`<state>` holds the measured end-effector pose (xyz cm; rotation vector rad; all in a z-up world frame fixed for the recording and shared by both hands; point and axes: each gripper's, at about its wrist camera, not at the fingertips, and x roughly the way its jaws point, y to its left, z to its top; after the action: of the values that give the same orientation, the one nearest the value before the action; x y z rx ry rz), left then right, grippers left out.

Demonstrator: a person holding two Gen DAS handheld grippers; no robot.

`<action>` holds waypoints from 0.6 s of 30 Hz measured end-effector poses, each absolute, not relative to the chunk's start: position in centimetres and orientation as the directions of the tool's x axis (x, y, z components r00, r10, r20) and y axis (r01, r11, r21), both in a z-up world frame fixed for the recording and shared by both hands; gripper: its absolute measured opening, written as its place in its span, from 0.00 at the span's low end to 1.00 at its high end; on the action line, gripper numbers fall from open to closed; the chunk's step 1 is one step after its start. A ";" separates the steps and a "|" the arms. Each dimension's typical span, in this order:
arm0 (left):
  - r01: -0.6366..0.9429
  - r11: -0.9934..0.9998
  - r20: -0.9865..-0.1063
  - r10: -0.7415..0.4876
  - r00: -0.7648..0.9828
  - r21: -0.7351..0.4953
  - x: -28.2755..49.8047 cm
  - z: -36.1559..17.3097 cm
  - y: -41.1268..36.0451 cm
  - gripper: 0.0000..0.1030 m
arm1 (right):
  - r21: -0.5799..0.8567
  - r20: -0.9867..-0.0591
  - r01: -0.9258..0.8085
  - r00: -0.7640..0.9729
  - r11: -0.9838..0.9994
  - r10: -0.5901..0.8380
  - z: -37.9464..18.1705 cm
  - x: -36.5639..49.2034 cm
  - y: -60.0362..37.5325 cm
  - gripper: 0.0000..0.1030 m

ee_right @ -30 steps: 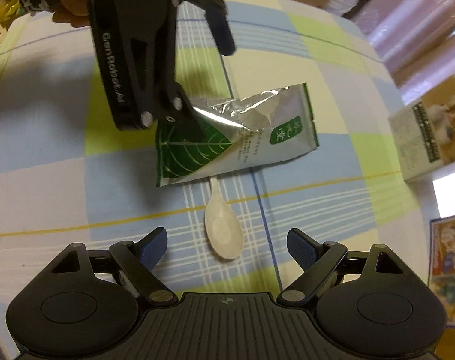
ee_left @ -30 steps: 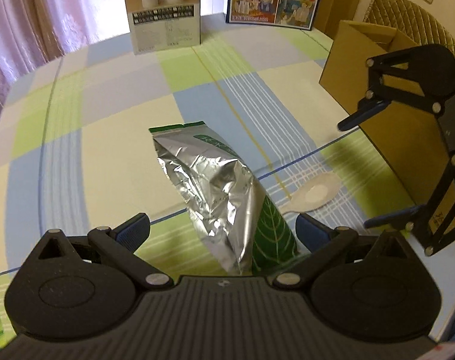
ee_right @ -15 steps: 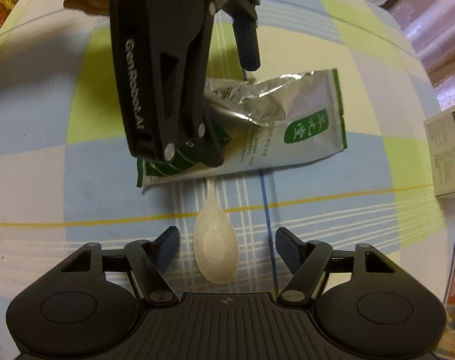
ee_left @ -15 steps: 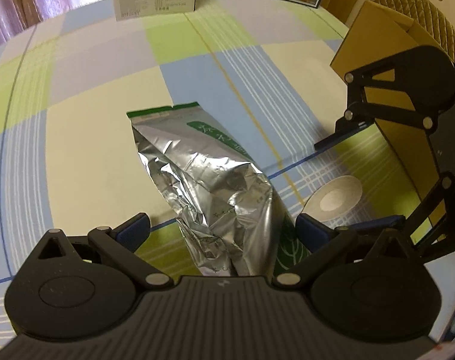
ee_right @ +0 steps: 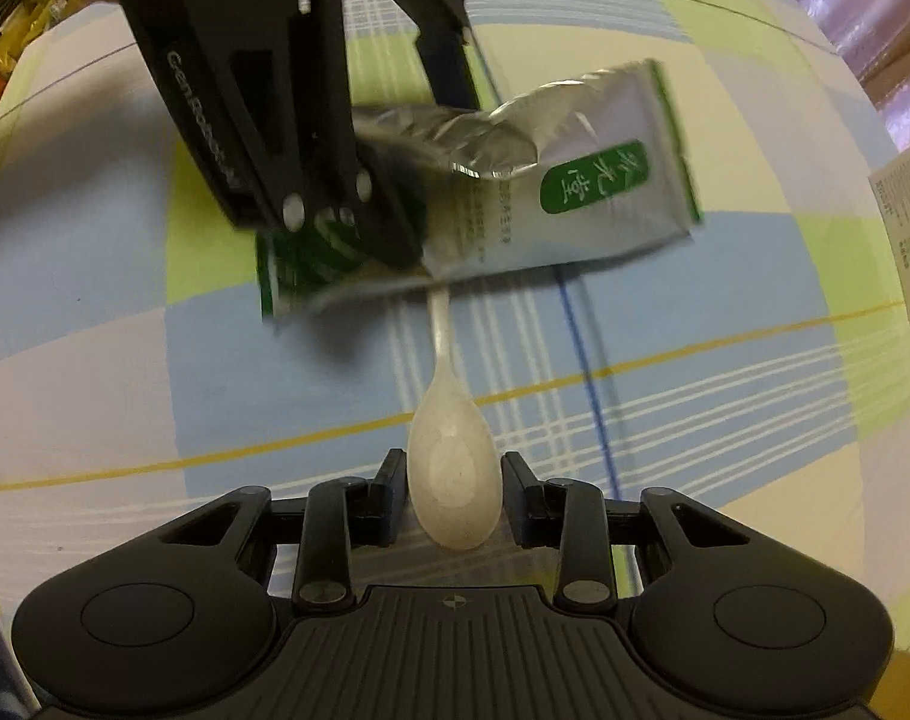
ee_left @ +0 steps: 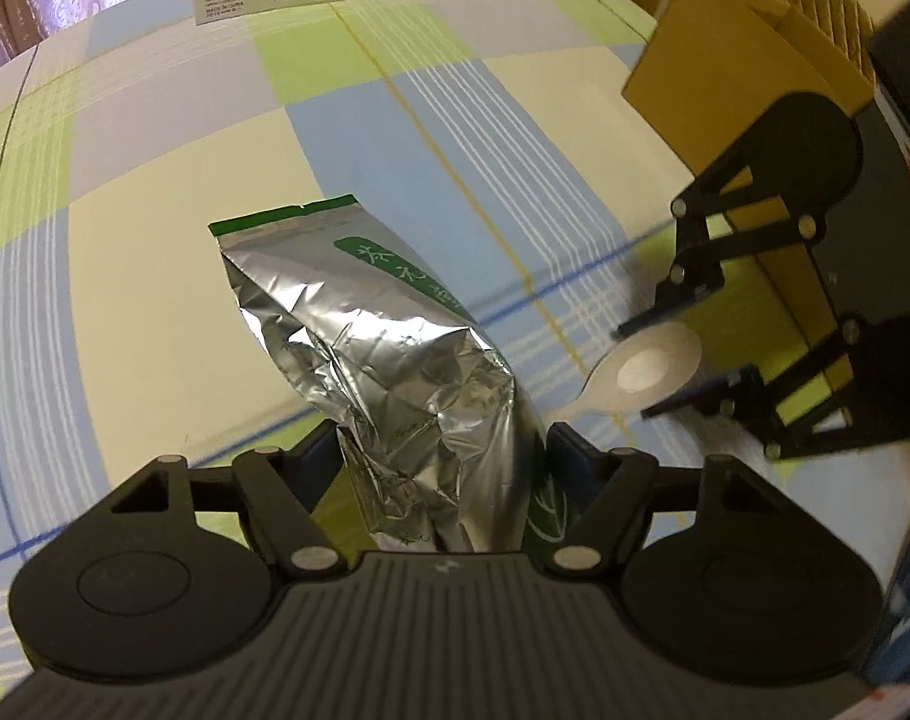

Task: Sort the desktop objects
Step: 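Grasp the silver foil tea bag with the left tool while the right tool grasps the white spoon, then lift the tea bag with the left tool while the right tool lifts the spoon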

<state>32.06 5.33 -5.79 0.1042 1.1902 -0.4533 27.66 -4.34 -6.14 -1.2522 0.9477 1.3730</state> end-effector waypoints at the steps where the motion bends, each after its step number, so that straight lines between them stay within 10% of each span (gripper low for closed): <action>1: 0.398 0.905 -0.915 -0.278 0.291 -0.149 31.6 -5.7 5.4 0.60 | -0.078 -0.988 -0.981 0.052 -0.176 0.148 -6.1 27.2 -4.3 0.29; 18: 0.380 0.921 -0.926 -0.217 0.310 -0.089 18.1 -5.1 5.4 0.57 | 0.043 -0.980 -0.890 0.051 0.454 0.192 -3.2 19.9 -9.5 0.29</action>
<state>18.08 5.40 -5.06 0.1561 1.1927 -0.3963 19.86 -9.52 -3.25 -0.7200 1.2479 0.9420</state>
